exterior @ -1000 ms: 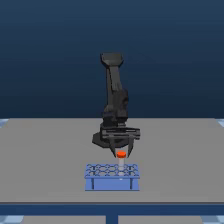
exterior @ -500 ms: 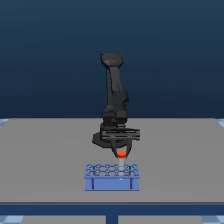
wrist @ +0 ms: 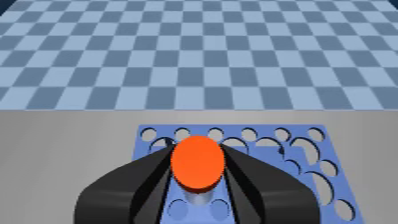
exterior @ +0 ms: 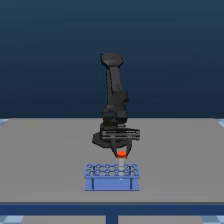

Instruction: Pick up the centrifuge tube on the rack

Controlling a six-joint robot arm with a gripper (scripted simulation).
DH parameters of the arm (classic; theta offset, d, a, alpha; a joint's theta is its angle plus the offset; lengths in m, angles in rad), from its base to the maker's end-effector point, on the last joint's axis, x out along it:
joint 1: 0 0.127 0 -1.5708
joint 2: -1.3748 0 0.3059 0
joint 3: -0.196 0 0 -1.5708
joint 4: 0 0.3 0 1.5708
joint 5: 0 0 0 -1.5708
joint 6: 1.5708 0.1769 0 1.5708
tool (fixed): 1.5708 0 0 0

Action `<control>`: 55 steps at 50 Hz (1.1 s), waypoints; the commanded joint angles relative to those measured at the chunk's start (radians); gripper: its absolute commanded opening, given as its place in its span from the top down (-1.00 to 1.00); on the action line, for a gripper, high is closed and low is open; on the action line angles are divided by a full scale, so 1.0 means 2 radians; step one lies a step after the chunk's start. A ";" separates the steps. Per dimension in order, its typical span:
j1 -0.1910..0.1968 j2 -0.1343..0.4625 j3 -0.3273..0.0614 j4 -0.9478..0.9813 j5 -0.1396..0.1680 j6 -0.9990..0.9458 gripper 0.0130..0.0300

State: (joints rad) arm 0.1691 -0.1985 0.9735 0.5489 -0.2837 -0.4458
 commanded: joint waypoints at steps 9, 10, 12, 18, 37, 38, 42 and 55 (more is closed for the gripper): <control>0.000 -0.008 -0.004 0.021 0.009 -0.022 1.00; 0.000 -0.008 -0.004 0.021 0.009 -0.022 1.00; 0.000 -0.010 -0.005 0.028 0.012 -0.029 1.00; 0.000 -0.015 -0.007 0.045 0.018 -0.047 1.00; 0.000 -0.037 -0.020 0.152 0.044 -0.156 1.00; 0.000 -0.037 -0.020 0.152 0.044 -0.156 1.00; 0.000 -0.042 -0.024 0.188 0.050 -0.193 1.00; 0.000 -0.054 -0.033 0.287 0.060 -0.293 1.00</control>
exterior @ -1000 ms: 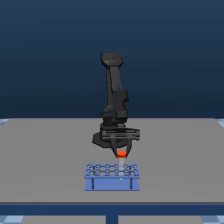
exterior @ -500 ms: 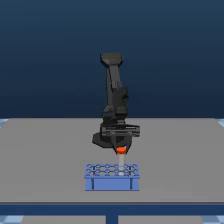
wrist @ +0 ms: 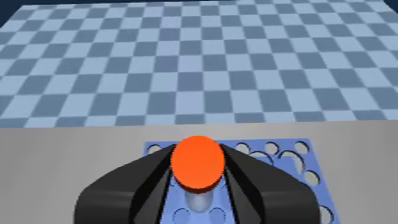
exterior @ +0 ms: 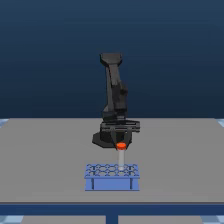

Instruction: Pick up the centrifuge tube on the rack

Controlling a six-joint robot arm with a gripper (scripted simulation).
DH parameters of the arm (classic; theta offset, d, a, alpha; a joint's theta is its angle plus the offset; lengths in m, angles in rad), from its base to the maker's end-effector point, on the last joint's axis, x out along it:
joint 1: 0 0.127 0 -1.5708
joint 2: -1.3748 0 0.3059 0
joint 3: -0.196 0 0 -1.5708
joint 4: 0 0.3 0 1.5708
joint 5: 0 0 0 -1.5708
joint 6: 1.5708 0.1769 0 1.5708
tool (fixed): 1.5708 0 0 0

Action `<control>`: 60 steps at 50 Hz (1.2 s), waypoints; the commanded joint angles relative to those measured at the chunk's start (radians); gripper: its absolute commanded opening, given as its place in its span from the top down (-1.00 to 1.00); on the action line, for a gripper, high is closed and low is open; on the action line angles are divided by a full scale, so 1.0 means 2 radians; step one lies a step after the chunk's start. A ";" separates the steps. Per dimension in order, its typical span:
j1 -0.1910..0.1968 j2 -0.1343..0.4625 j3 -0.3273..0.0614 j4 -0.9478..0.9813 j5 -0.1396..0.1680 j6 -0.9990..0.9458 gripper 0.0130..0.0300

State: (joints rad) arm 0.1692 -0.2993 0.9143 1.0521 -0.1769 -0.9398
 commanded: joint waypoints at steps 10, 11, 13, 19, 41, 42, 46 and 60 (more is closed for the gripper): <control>0.000 -0.011 -0.009 0.114 0.012 -0.126 1.00; 0.000 -0.011 -0.009 0.114 0.012 -0.126 1.00; 0.000 -0.013 -0.011 0.134 0.013 -0.146 1.00; 0.000 -0.017 -0.015 0.193 0.014 -0.206 1.00; 0.000 -0.029 -0.027 0.351 0.014 -0.366 1.00; 0.000 -0.031 -0.028 0.371 0.013 -0.386 1.00; 0.000 -0.032 -0.030 0.391 0.013 -0.406 1.00; 0.000 -0.041 -0.041 0.509 0.005 -0.526 1.00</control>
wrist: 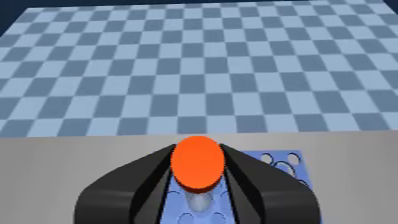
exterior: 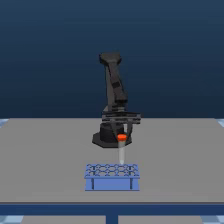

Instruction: Pick up the centrifuge tube on the rack

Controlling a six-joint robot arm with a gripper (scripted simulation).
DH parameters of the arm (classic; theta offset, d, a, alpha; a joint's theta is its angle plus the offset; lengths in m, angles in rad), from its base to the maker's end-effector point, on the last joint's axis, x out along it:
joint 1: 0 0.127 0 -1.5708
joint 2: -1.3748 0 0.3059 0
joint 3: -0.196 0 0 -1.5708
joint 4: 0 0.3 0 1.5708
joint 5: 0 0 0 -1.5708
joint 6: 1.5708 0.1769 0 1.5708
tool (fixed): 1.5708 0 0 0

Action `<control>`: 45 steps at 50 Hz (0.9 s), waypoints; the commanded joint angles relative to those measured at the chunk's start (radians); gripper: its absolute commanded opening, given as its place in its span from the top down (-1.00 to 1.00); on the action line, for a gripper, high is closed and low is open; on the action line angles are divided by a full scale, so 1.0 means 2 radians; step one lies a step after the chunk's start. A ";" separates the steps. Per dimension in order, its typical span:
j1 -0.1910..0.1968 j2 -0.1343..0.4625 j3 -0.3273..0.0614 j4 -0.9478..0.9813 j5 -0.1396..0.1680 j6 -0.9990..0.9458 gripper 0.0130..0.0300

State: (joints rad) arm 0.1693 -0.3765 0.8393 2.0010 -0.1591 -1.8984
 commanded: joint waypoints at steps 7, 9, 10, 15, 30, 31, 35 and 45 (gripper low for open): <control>0.000 -0.007 -0.010 0.089 -0.010 -0.101 1.00; 0.000 -0.009 -0.012 0.105 -0.012 -0.117 1.00; 0.000 -0.009 -0.012 0.105 -0.012 -0.117 1.00; 0.000 -0.012 -0.016 0.134 -0.016 -0.147 1.00; 0.000 -0.019 -0.028 0.197 -0.029 -0.212 1.00; 0.000 -0.019 -0.028 0.197 -0.029 -0.212 1.00; 0.000 -0.020 -0.031 0.211 -0.032 -0.226 1.00; 0.000 -0.022 -0.034 0.227 -0.037 -0.242 1.00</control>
